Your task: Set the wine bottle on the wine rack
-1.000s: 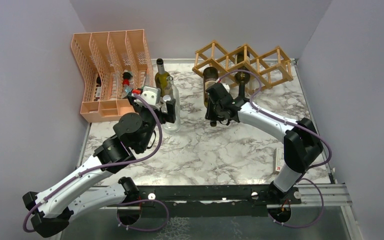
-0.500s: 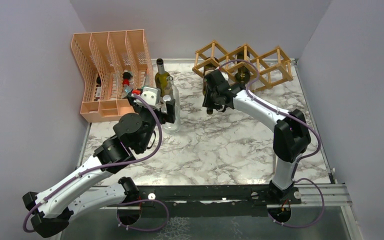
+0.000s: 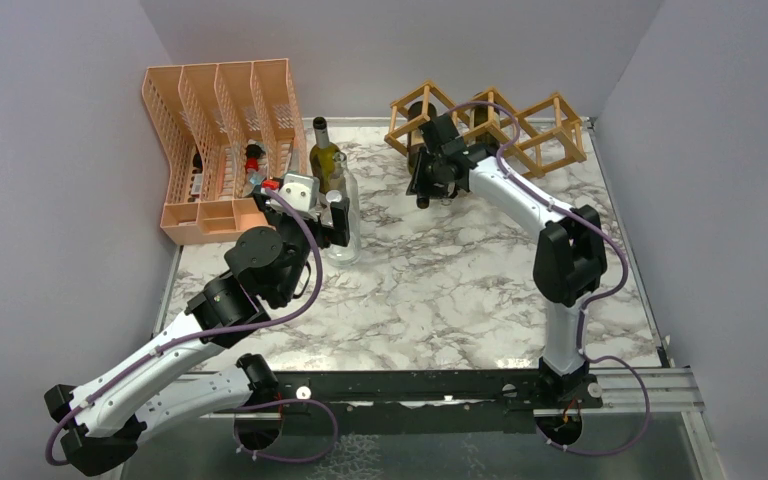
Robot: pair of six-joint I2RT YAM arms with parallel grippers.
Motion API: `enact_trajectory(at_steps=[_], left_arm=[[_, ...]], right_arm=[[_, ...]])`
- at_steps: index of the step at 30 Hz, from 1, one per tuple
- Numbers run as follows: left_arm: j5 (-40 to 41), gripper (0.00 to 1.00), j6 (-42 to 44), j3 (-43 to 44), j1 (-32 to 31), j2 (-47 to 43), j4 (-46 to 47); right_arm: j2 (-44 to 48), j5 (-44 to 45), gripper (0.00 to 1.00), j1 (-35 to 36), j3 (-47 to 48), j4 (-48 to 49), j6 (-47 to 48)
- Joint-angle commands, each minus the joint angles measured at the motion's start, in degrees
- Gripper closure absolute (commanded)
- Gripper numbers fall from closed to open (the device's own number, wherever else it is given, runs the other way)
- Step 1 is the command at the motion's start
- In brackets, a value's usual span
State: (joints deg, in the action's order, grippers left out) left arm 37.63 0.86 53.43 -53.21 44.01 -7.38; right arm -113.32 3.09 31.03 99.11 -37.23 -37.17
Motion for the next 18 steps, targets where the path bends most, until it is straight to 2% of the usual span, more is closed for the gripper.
enact_trajectory(at_steps=[1,4,18], left_arm=[[1.2,0.06,-0.4,-0.6,0.1,-0.9,1.6],[1.3,0.06,-0.4,-0.6,0.1,-1.0,1.5],[1.3,0.06,-0.7,-0.7,0.0,-1.0,1.6]], right_arm=[[-1.2,-3.1,0.87,-1.4,5.4,2.2,2.4],[-2.2,-3.4,0.85,-1.7,7.1,1.5,2.1],[-6.8,-2.0,0.64,-2.7,11.7,1.3,0.7]])
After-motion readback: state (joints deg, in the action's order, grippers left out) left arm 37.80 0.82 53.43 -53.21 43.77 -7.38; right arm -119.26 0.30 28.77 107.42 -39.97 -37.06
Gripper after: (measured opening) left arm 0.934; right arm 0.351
